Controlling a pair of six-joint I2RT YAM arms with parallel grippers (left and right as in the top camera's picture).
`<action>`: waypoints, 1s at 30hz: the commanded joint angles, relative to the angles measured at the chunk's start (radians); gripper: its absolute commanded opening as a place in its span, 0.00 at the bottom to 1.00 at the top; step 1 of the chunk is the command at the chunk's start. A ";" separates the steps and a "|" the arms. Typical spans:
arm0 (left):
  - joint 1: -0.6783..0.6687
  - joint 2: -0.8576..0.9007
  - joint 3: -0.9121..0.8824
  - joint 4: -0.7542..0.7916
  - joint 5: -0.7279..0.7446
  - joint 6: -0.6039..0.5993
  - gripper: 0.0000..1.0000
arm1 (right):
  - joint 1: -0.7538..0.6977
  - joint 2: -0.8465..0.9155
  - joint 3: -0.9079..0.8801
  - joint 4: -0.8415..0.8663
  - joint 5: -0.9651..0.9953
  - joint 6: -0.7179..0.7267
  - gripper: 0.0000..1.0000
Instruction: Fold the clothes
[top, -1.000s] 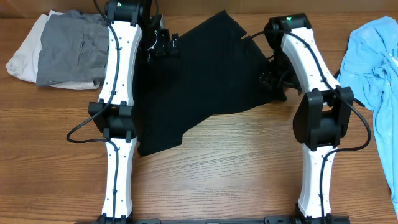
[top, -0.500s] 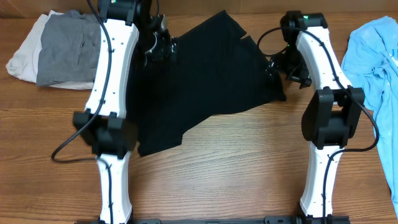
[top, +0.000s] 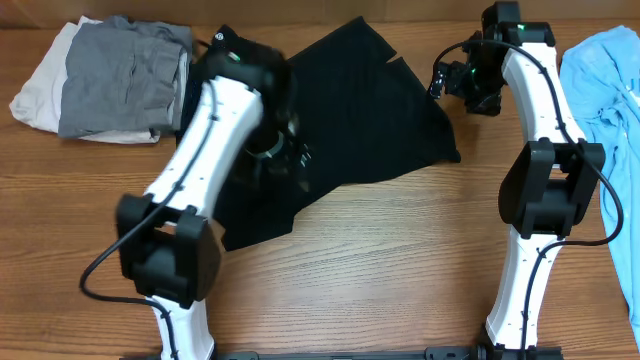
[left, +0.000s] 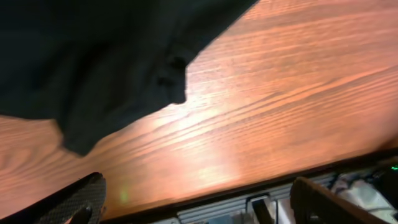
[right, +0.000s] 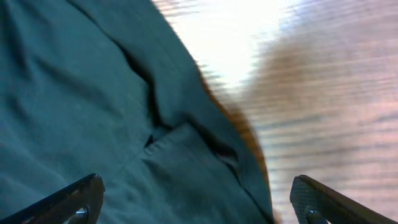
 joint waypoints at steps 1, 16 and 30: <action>-0.051 -0.007 -0.099 0.070 -0.006 -0.087 0.96 | 0.008 -0.008 0.001 0.020 -0.029 -0.096 1.00; -0.074 -0.007 -0.375 0.275 0.002 -0.175 0.97 | 0.039 0.002 -0.067 0.131 -0.032 -0.096 0.82; -0.069 -0.007 -0.519 0.420 -0.019 -0.219 0.98 | 0.102 0.004 -0.111 0.160 -0.028 -0.096 0.81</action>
